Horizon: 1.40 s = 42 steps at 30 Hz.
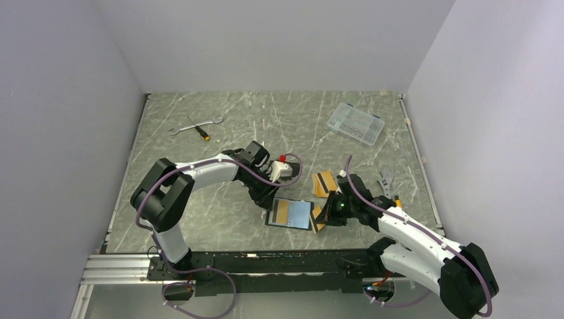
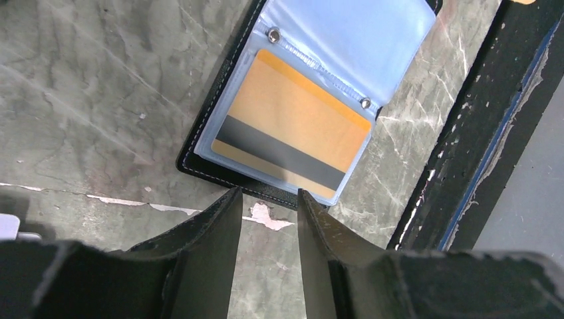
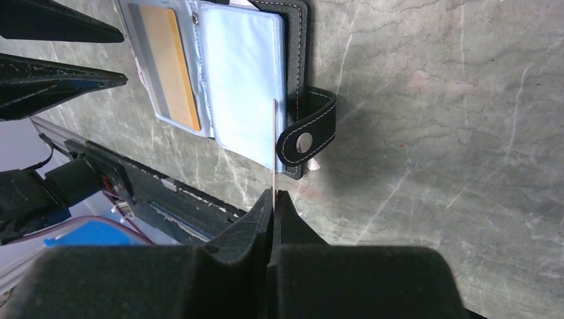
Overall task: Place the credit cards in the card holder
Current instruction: Adjust the credit card, then insert the credit card into the card holder.
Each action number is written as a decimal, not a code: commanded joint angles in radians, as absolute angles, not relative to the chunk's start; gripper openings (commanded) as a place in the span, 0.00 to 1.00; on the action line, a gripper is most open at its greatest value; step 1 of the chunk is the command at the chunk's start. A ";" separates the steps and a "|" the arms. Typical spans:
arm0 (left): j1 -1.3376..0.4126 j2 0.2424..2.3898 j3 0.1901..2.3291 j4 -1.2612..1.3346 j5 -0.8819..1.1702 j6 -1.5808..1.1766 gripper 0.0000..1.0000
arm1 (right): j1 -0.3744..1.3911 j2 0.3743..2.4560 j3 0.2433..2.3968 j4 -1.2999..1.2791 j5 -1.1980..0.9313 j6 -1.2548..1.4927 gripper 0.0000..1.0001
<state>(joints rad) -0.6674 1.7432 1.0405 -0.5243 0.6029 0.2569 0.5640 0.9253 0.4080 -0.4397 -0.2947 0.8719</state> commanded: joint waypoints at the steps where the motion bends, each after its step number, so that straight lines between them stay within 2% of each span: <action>1: -0.671 1.727 1.051 -0.487 0.594 0.250 0.41 | 0.577 0.943 0.397 -0.390 -0.273 0.893 0.00; 25: -0.678 1.689 1.091 -0.543 0.632 0.304 0.39 | 0.628 1.016 0.343 -0.239 -0.292 0.943 0.00; 33: -0.684 1.677 1.224 -0.597 0.692 0.338 0.40 | 0.641 1.018 0.326 -0.173 -0.308 0.960 0.00; 42: -0.790 1.745 1.306 -0.530 0.664 0.363 0.40 | 0.642 1.078 0.278 -0.062 -0.348 0.982 0.00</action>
